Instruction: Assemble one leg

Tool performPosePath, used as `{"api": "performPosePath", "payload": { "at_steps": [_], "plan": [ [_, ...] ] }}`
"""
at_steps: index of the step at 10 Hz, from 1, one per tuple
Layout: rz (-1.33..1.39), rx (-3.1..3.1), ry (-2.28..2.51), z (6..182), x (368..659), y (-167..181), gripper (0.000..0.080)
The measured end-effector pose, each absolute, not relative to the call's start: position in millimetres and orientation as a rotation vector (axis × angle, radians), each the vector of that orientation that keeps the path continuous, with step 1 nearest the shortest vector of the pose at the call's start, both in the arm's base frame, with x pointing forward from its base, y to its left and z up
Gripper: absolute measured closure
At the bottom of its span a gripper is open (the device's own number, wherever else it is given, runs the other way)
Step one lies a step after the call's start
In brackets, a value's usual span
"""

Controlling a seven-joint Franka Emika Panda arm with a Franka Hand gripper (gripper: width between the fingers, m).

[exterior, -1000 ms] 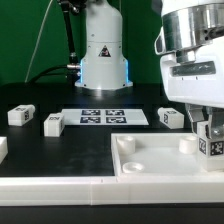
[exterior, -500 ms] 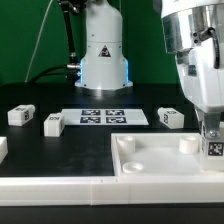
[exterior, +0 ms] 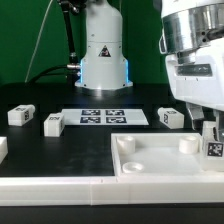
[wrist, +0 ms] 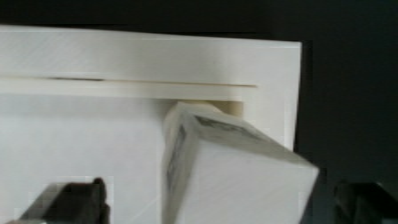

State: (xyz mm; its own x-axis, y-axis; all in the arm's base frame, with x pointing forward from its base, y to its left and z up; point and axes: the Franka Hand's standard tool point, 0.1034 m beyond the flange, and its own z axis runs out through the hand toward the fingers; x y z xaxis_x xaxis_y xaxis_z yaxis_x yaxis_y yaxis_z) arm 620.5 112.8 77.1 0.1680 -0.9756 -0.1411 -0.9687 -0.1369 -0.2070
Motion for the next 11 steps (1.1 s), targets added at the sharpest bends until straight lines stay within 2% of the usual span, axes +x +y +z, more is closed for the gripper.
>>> {"api": "performPosePath", "payload": {
  "at_steps": [5,7,11],
  "plan": [
    [-0.058,-2.689,1.218,76.0,622,119,0.0151],
    [-0.059,-2.896,0.894,82.8,624,124,0.0151],
    [-0.068,-3.042,0.355,82.9,627,119,0.0151]
  ]
}}
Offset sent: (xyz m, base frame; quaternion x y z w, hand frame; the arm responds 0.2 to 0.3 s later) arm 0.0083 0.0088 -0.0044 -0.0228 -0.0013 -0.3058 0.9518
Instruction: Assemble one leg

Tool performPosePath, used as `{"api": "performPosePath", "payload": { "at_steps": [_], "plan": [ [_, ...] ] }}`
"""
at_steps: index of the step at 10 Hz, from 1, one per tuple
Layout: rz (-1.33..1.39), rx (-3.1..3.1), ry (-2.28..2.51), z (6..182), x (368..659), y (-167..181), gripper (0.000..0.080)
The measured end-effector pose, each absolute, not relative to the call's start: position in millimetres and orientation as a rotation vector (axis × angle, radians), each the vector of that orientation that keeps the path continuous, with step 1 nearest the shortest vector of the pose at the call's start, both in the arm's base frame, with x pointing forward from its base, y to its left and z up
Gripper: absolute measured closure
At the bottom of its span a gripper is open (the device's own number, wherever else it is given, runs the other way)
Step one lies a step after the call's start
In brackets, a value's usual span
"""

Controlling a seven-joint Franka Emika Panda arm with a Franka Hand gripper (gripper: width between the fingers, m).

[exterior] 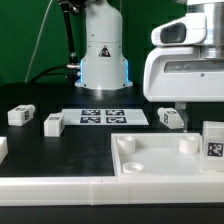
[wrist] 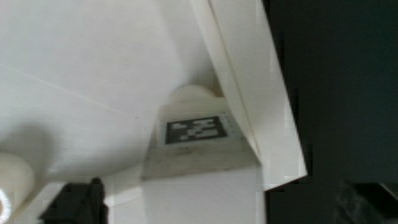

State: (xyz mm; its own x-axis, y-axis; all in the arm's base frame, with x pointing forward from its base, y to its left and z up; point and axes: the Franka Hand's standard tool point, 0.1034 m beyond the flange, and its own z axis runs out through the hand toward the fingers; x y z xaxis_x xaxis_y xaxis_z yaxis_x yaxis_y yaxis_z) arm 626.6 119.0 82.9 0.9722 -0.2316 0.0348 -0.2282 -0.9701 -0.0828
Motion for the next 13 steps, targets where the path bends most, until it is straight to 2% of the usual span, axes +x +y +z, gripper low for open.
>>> {"api": "performPosePath", "payload": {
  "at_steps": [3,4,5,6,7,11,13],
  "plan": [
    [-0.123,-3.058,0.205,79.0,627.9,107.5,0.0151],
    [-0.123,-3.059,0.206,79.0,628.0,107.2,0.0252],
    [-0.123,-3.059,0.206,78.9,627.9,107.2,0.0387],
    [-0.123,-3.059,0.205,78.8,627.9,107.3,0.0387],
    [-0.123,-3.059,0.206,78.7,627.9,107.1,0.0509],
    [-0.118,-3.046,0.319,78.6,627.8,107.1,0.0509],
    [-0.092,-2.953,0.705,78.3,626.3,107.3,0.0509]
  ]
}}
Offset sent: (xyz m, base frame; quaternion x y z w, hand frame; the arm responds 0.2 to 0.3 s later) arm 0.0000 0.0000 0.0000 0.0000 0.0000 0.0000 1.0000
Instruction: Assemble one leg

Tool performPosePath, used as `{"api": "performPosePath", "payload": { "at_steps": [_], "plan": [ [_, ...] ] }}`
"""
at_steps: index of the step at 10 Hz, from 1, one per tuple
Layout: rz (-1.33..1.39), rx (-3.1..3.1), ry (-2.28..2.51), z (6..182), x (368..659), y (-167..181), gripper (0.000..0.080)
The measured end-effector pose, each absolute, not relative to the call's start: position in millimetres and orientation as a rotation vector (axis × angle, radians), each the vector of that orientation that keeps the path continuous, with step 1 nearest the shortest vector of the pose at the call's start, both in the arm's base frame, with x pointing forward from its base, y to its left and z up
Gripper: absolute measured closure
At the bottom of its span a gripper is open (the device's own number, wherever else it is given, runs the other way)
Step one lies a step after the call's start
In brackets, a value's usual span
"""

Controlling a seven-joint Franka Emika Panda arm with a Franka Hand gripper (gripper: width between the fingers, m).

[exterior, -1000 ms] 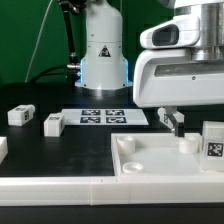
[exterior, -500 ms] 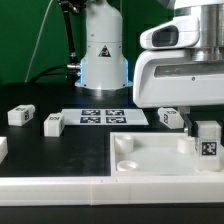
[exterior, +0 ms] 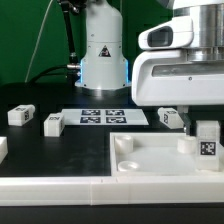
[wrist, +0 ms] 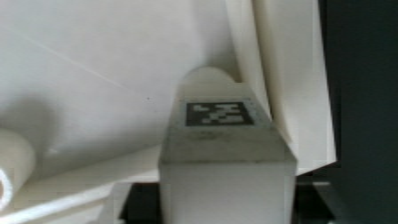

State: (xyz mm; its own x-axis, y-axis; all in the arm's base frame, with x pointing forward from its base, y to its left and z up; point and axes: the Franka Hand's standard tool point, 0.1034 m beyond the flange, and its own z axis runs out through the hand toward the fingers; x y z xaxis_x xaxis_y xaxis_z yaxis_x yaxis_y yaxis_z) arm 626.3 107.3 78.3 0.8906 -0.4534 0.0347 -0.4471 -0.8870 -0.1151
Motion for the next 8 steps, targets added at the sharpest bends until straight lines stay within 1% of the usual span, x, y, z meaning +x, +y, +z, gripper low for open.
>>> {"api": "performPosePath", "payload": {
  "at_steps": [3,8],
  "plan": [
    [-0.099,-2.788,1.16,77.4,626.3,110.5,0.0509],
    [-0.026,-2.296,1.935,76.9,622.1,113.5,0.0506]
  ]
}}
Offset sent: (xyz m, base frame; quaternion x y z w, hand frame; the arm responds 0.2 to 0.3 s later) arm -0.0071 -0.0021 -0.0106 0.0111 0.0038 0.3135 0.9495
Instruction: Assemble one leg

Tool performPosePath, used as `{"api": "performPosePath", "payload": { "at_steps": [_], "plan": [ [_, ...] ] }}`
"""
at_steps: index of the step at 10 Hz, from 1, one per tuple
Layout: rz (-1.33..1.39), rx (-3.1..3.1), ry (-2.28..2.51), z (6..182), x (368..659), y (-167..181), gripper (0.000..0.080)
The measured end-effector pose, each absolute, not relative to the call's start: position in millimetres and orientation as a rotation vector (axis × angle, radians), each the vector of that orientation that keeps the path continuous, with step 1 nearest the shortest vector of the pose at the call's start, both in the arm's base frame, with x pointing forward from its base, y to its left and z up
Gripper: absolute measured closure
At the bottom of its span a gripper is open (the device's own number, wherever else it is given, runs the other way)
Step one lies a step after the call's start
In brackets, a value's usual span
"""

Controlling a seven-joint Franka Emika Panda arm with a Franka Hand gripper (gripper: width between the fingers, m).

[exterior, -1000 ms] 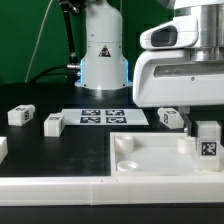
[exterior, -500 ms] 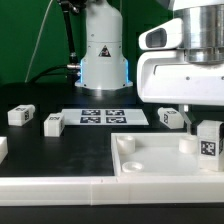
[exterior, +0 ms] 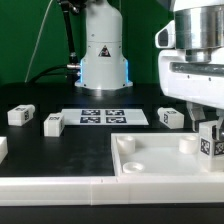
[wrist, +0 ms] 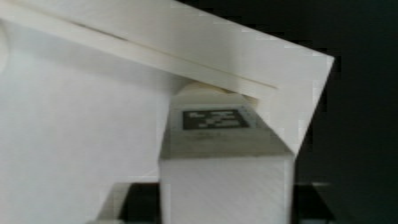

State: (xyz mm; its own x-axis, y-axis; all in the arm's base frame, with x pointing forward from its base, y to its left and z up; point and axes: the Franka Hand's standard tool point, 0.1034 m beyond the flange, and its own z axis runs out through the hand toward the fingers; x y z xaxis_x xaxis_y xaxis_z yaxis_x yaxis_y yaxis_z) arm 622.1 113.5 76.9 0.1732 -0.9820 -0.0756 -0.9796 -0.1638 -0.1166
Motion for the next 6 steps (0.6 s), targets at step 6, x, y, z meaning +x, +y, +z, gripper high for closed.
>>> {"api": "performPosePath", "payload": {
  "at_steps": [6],
  "plan": [
    [0.052,-1.775,2.397,76.6,621.7,112.4,0.0506]
  ]
}}
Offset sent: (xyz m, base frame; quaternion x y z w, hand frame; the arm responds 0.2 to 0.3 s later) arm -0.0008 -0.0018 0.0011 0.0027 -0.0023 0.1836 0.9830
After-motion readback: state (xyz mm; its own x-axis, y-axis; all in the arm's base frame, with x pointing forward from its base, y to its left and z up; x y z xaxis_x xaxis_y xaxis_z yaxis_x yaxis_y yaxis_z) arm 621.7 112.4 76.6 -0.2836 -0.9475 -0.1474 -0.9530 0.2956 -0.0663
